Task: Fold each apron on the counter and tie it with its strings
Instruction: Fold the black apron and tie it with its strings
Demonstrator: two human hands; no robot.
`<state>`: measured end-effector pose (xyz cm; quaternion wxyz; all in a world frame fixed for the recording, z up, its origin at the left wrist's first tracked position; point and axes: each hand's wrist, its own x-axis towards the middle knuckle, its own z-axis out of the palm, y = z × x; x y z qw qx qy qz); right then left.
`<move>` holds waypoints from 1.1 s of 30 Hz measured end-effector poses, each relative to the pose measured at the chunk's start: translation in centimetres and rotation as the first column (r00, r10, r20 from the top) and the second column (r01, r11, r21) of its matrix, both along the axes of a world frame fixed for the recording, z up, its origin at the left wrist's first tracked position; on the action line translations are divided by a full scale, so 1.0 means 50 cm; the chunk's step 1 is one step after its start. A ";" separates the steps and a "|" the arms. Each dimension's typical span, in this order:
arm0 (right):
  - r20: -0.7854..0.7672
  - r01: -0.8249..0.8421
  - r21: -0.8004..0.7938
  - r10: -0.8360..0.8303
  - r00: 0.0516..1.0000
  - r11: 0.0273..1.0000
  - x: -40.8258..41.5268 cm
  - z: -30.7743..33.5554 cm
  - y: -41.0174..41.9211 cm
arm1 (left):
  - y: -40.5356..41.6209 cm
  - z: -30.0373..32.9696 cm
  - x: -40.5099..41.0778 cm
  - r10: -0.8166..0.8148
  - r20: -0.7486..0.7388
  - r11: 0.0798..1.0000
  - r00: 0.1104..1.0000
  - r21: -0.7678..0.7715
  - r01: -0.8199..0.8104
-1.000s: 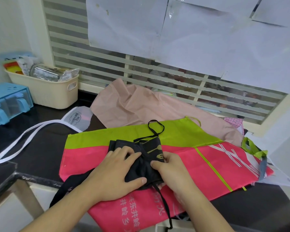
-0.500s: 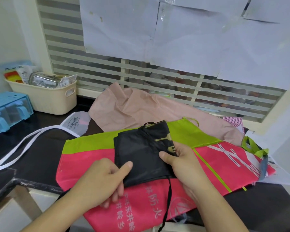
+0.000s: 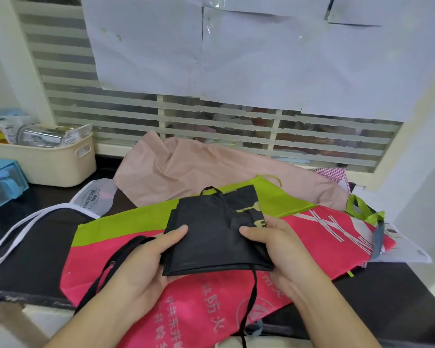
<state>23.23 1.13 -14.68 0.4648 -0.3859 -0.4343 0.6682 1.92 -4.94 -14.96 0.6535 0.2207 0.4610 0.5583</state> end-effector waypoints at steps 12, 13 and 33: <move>0.232 0.076 0.290 -0.147 0.961 0.954 0.033 -0.018 -0.008 | 0.010 -0.003 0.021 0.385 -0.139 0.920 0.913 0.136 -0.367; 0.260 0.067 0.309 -0.152 0.954 0.949 0.033 -0.014 -0.010 | 0.007 0.001 0.021 0.365 -0.148 0.922 0.919 0.191 -0.336; 0.631 -0.071 0.716 -0.600 0.491 0.695 0.049 -0.026 -0.016 | 0.029 -0.008 -0.001 0.431 -0.875 0.875 0.222 0.465 0.135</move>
